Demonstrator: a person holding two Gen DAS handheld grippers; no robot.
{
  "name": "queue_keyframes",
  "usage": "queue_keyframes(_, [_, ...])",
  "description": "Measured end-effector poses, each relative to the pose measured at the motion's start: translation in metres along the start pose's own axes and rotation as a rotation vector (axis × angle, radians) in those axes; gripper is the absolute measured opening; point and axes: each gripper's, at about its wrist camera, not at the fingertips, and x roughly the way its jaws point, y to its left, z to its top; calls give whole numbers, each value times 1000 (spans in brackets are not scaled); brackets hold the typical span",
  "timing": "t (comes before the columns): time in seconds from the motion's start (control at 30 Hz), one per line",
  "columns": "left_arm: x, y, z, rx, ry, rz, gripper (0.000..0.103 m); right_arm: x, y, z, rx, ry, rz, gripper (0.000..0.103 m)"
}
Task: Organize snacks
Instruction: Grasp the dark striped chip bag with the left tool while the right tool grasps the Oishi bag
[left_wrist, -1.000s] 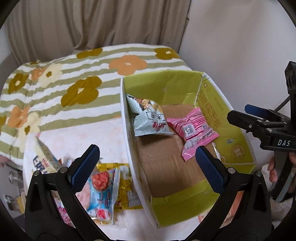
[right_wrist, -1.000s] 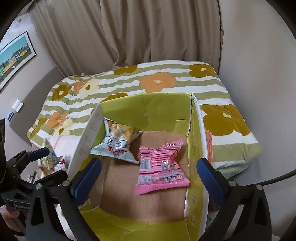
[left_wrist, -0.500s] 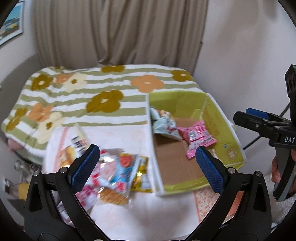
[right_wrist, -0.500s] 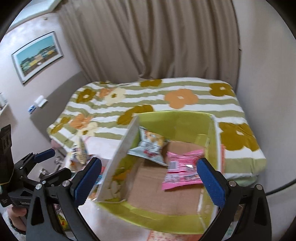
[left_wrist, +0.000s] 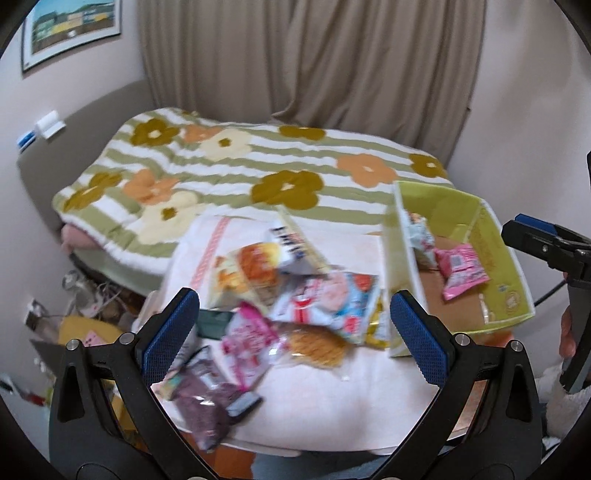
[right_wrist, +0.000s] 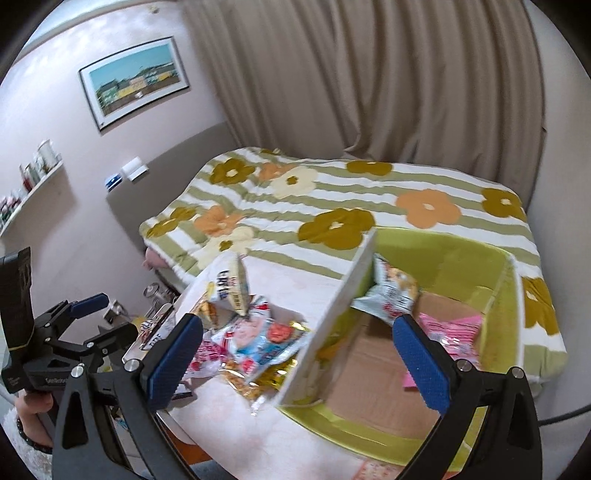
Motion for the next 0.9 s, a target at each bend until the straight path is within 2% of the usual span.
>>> queue_keyframes(0.27, [22, 78, -9, -51, 82, 17, 103, 65, 46, 11, 3, 77, 49, 103])
queue_keyframes(0.5, [68, 138, -25, -44, 227, 6, 103, 129, 75, 15, 57, 140, 36, 103])
queue_keyframes(0.77, [134, 173, -42, -32, 385, -72, 103, 179, 92, 15, 48, 194, -27, 103])
queue_keyframes(0.9, [153, 173, -47, -21, 424, -91, 103, 195, 89, 12, 63, 230, -23, 103])
